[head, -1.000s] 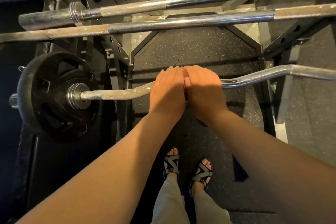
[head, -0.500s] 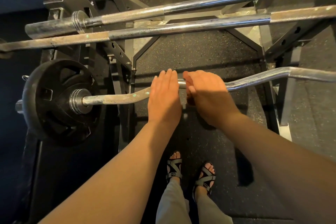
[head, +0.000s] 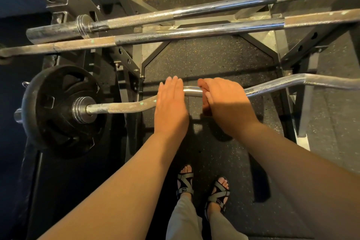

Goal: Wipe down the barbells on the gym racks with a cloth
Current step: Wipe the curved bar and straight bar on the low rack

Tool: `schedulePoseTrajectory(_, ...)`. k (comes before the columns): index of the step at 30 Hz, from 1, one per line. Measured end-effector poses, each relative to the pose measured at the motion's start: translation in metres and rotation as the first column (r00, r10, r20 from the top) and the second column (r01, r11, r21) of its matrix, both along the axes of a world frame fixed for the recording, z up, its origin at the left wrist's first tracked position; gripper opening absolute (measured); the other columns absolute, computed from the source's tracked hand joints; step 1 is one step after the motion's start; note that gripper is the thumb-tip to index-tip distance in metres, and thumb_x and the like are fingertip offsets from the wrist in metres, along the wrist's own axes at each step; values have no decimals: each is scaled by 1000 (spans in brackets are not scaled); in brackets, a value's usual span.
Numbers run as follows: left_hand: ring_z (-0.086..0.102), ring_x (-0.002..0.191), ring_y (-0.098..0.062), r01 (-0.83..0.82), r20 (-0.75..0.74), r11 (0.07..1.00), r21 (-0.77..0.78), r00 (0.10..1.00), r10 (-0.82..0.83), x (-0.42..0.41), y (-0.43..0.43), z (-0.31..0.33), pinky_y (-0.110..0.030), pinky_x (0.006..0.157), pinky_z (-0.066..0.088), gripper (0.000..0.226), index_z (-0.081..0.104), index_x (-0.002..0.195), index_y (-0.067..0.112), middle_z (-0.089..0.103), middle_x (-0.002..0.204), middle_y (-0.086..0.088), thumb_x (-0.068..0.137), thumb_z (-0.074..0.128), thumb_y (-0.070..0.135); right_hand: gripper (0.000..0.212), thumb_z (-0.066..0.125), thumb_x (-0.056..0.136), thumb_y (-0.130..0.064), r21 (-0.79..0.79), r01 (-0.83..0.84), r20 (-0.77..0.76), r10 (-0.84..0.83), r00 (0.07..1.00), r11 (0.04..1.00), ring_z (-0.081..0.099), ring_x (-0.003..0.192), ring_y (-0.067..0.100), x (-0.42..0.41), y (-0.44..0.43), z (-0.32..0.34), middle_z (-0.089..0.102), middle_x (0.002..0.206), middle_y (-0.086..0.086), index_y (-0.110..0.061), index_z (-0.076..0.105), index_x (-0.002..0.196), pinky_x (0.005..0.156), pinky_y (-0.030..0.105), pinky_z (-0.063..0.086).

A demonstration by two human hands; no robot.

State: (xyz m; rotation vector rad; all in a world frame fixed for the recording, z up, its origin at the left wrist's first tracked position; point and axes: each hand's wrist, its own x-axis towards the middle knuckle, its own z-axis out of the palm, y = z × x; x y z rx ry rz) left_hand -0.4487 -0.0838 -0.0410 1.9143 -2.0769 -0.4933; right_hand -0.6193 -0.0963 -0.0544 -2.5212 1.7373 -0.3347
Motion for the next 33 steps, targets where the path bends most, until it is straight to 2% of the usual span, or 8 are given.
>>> schedulePoseTrajectory(5,9,156,-22,-26,-39,999,-34,999,25,2,3,-5,-31,124,-11,63,23,158,5,23,166,-12,98,35,-9,22,42,105,-9,-67,260,108,-252,962,963,51,90,25,-1,27,-8,57,102,11,-3,55,122,85,40,44)
schedulePoseTrajectory(13,10,155,-17,-56,-193,998,30,979,60,2,0,2,-31,125,-9,53,27,156,0,25,164,-14,106,31,18,49,58,99,-21,-25,41,194,-35,980,999,55,124,31,64,-3,-15,57,136,14,-3,49,144,110,43,40)
schedulePoseTrajectory(16,11,155,-19,-28,-209,998,60,977,40,5,1,5,-29,125,-10,62,29,156,3,26,164,-12,97,22,18,45,51,102,-21,-34,-77,130,81,988,996,53,118,25,45,-2,-6,56,132,7,-8,46,145,99,36,41)
schedulePoseTrajectory(19,8,156,-20,-91,-285,991,95,952,114,6,2,4,-30,126,-6,63,26,158,9,25,165,-9,96,31,-4,16,44,103,-19,-8,-38,100,39,994,999,48,82,21,15,0,1,49,95,-4,-19,51,117,71,33,30)
schedulePoseTrajectory(24,15,154,-28,-144,-344,981,130,922,181,8,3,1,-33,127,3,59,37,154,14,35,160,-6,99,33,-5,29,31,106,-15,-36,268,109,-263,959,963,49,92,22,44,14,-8,55,105,5,-10,54,124,83,35,41)
schedulePoseTrajectory(27,43,138,-29,-62,-297,996,72,951,81,8,-1,0,-50,125,16,40,54,136,12,57,137,-5,99,39,13,41,42,104,-19,12,135,190,-135,972,991,51,122,28,67,7,-16,55,135,11,-5,48,142,105,42,40)
schedulePoseTrajectory(30,51,124,-23,-19,-279,999,48,960,31,5,-1,4,-50,122,17,46,58,126,10,62,123,-6,94,30,27,38,44,102,-26,54,-11,192,0,981,998,54,108,27,50,-5,-6,58,124,5,-13,52,136,92,40,42)
schedulePoseTrajectory(33,48,119,-18,-37,-253,999,14,967,39,5,0,5,-52,120,23,41,57,128,7,59,119,-3,94,35,12,19,41,101,-27,66,65,124,-73,990,996,49,78,21,13,-4,-3,54,91,-2,-22,58,108,70,39,42)
